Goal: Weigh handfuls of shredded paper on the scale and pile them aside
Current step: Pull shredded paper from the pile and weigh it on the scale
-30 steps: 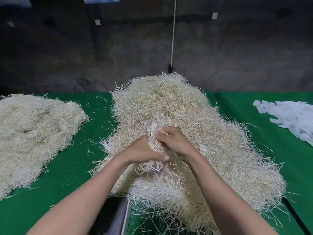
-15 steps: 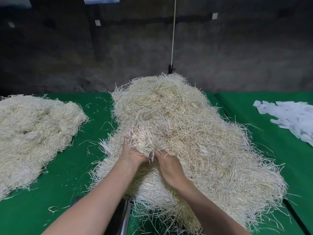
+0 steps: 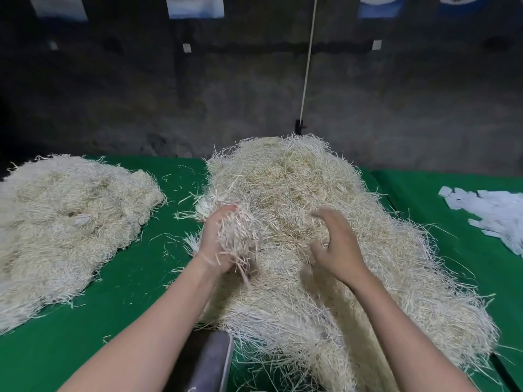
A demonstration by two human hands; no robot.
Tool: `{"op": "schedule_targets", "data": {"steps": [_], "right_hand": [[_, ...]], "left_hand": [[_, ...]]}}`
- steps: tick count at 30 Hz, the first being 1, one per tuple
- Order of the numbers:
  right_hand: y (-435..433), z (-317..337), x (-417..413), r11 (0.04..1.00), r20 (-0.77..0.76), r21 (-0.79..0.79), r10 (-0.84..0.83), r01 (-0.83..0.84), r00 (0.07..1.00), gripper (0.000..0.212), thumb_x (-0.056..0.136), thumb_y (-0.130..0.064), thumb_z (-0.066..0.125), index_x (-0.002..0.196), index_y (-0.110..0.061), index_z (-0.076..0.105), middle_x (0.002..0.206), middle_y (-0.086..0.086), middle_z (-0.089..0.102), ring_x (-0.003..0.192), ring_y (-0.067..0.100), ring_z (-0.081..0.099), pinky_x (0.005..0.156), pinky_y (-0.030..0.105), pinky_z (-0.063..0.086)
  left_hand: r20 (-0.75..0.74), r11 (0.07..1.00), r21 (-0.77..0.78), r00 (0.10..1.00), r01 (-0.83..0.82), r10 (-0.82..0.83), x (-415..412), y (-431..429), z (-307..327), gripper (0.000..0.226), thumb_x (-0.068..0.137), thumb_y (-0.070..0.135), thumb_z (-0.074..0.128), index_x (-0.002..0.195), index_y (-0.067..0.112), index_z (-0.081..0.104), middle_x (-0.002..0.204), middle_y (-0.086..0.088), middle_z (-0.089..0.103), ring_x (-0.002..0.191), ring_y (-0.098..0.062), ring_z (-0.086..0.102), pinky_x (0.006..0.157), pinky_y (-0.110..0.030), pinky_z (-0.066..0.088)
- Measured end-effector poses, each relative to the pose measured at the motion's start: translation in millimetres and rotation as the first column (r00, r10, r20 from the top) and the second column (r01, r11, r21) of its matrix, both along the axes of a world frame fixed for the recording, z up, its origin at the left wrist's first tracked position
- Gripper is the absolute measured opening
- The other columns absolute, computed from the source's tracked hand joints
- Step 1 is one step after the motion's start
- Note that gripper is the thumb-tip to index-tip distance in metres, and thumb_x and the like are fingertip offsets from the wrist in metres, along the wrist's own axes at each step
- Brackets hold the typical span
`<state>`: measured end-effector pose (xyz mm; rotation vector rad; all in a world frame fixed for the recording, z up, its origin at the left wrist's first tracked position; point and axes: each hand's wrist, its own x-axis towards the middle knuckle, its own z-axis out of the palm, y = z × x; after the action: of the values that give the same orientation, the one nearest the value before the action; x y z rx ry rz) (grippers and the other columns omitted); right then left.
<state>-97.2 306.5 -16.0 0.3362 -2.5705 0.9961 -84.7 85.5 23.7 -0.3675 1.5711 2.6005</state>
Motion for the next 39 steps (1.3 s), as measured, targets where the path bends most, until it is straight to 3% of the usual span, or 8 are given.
{"op": "schedule_targets", "data": {"steps": [5, 10, 15, 19, 22, 25, 32, 39], "right_hand": [[-85.2, 42.7, 51.0, 0.728, 0.15, -0.603, 0.504, -0.326, 0.85, 0.115, 0.048, -0.073, 0.073, 0.142, -0.055, 0.009, 0.154, -0.022, 0.009, 0.136, 0.003, 0.023, 0.105, 0.032, 0.03], [-138.7, 13.1, 58.4, 0.454, 0.352, -0.891, 0.68, 0.008, 0.643, 0.089, 0.048, -0.016, 0.09, 0.12, -0.005, 0.039, 0.105, 0.022, 0.062, 0.083, 0.028, 0.071, 0.067, 0.036, 0.057], [-167.6, -2.2, 53.0, 0.673, 0.605, -0.719, 0.482, 0.174, 0.634, 0.098, 0.057, -0.001, 0.081, 0.136, -0.019, 0.027, 0.128, 0.028, 0.049, 0.115, 0.04, 0.056, 0.09, 0.046, 0.052], [-183.7, -8.2, 60.5, 0.818, 0.69, -0.566, 0.401, 0.104, 0.603, 0.096, 0.062, -0.005, 0.081, 0.143, 0.0, 0.028, 0.14, 0.024, 0.043, 0.125, 0.035, 0.047, 0.104, 0.047, 0.041], [-195.9, -8.3, 71.8, 0.901, 0.729, -0.429, 0.304, 0.062, 0.614, 0.088, 0.071, -0.004, 0.076, 0.145, -0.011, 0.028, 0.133, 0.015, 0.05, 0.09, 0.011, 0.065, 0.072, 0.026, 0.056], [-203.1, -4.4, 79.7, 0.92, 0.661, -0.387, 0.225, 0.068, 0.716, 0.088, 0.077, 0.007, 0.067, 0.147, -0.024, 0.023, 0.146, 0.014, 0.036, 0.039, 0.0, 0.05, 0.037, 0.015, 0.039], [-225.2, -25.2, 111.1, 0.949, 0.551, -0.314, 0.152, 0.035, 0.821, 0.085, 0.074, 0.001, 0.07, 0.142, -0.025, 0.026, 0.144, 0.009, 0.031, 0.079, 0.01, 0.06, 0.059, 0.018, 0.051], [-228.0, -69.8, 137.3, 0.999, 0.471, -0.035, -0.003, 0.023, 0.882, 0.058, 0.069, -0.023, 0.08, 0.118, -0.021, 0.05, 0.102, -0.008, 0.057, 0.1, 0.017, 0.056, 0.089, 0.039, 0.047]], "left_hand": [[-0.225, 0.937, -0.35, 0.971, -0.008, -0.075, 31.4, 1.0, -3.0, 0.022, 0.099, 0.007, 0.038, 0.112, 0.009, 0.055, 0.098, -0.005, 0.067, 0.078, -0.01, 0.067, 0.063, -0.021, 0.056], [-0.104, 0.973, -0.222, 0.99, 0.066, -0.091, 65.2, -25.6, -3.2, 0.017, 0.093, 0.014, 0.05, 0.098, 0.006, 0.063, 0.122, -0.033, 0.053, 0.124, -0.039, 0.045, 0.106, -0.043, 0.036], [-0.063, 0.955, 0.014, 0.953, 0.296, -0.295, 83.3, -78.7, -12.1, 0.022, 0.077, 0.013, 0.061, 0.09, -0.005, 0.056, 0.083, -0.012, 0.059, 0.06, -0.009, 0.063, 0.061, -0.02, 0.05], [0.028, 0.878, 0.403, 0.955, 0.259, -0.294, 89.2, -123.3, -28.3, 0.032, 0.084, 0.013, 0.051, 0.111, -0.004, 0.052, 0.113, -0.024, 0.058, 0.103, -0.032, 0.056, 0.095, -0.045, 0.043], [0.131, 0.97, -0.105, 0.97, 0.217, -0.203, 92.4, -142.5, -42.3, 0.021, 0.088, 0.022, 0.062, 0.103, 0.008, 0.059, 0.125, -0.013, 0.055, 0.107, -0.018, 0.055, 0.092, -0.039, 0.048], [0.043, 0.796, -0.606, 0.999, 0.021, 0.007, 94.3, -160.7, -49.7, 0.024, 0.078, 0.02, 0.074, 0.097, 0.011, 0.063, 0.103, -0.013, 0.066, 0.072, -0.012, 0.06, 0.071, -0.029, 0.055], [-0.084, 0.99, -0.013, 0.987, 0.138, -0.139, 97.8, -196.3, -72.4, 0.069, 0.083, 0.034, 0.061, 0.143, 0.046, 0.029, 0.154, 0.003, 0.024, 0.134, -0.023, 0.032, 0.094, -0.055, 0.04], [0.021, 0.764, -0.598, 0.958, 0.241, -0.286, 117.0, -179.2, -107.6, 0.02, 0.094, 0.022, 0.056, 0.106, 0.038, 0.058, 0.131, 0.009, 0.055, 0.124, -0.016, 0.048, 0.107, -0.037, 0.034]]}}
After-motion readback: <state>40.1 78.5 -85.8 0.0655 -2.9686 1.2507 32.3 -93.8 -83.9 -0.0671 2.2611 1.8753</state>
